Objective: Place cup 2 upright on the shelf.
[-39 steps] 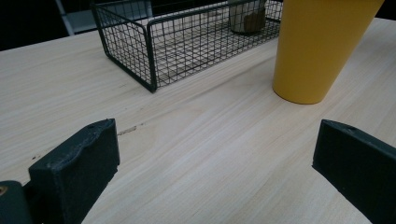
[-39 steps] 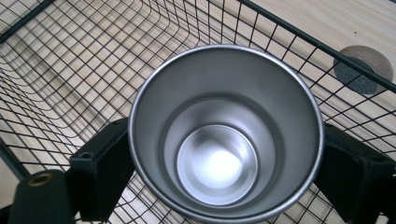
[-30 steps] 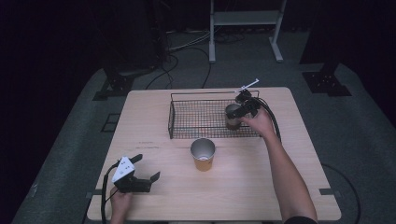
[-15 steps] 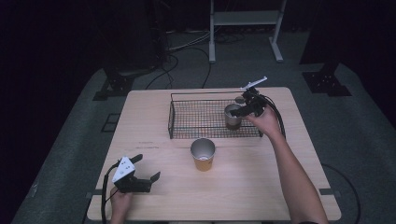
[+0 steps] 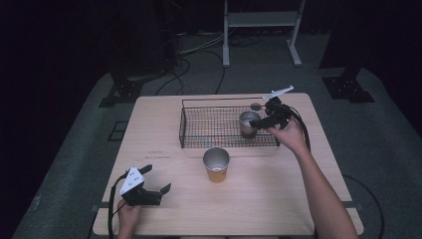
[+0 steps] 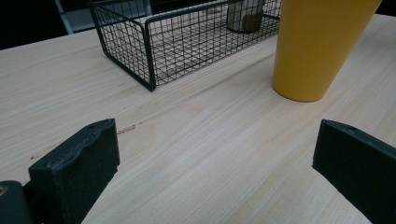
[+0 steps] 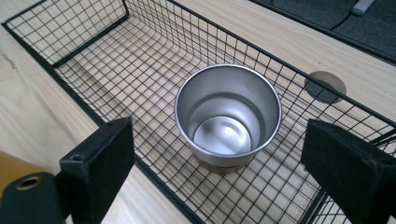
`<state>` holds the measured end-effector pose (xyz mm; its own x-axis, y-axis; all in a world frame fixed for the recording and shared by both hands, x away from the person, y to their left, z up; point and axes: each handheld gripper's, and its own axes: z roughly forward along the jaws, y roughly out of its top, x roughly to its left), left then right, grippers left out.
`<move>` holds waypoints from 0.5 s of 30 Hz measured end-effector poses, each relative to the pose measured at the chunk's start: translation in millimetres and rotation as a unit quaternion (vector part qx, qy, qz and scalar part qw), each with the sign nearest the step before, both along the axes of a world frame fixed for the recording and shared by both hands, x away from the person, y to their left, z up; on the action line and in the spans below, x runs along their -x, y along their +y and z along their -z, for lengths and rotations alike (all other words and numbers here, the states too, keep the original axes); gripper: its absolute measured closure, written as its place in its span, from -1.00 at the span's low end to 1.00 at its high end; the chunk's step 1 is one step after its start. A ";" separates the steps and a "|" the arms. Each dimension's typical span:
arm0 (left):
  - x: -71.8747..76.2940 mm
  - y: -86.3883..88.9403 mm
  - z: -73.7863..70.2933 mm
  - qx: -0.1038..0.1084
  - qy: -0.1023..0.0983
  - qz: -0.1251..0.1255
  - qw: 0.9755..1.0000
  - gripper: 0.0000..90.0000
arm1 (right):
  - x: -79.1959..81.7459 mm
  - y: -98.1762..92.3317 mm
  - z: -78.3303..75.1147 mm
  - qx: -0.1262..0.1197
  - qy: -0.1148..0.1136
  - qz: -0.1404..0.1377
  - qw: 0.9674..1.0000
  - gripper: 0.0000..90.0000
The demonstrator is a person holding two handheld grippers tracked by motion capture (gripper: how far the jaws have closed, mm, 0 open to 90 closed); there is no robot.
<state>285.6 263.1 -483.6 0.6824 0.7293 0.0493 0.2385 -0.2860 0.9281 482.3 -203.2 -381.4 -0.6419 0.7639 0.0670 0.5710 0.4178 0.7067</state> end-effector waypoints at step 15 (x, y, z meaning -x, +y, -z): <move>-0.1 0.2 0.0 0.001 0.001 -0.001 1.000 -1.00 | 37.2 -2.5 -6.6 0.002 -0.018 -0.034 0.999 -0.79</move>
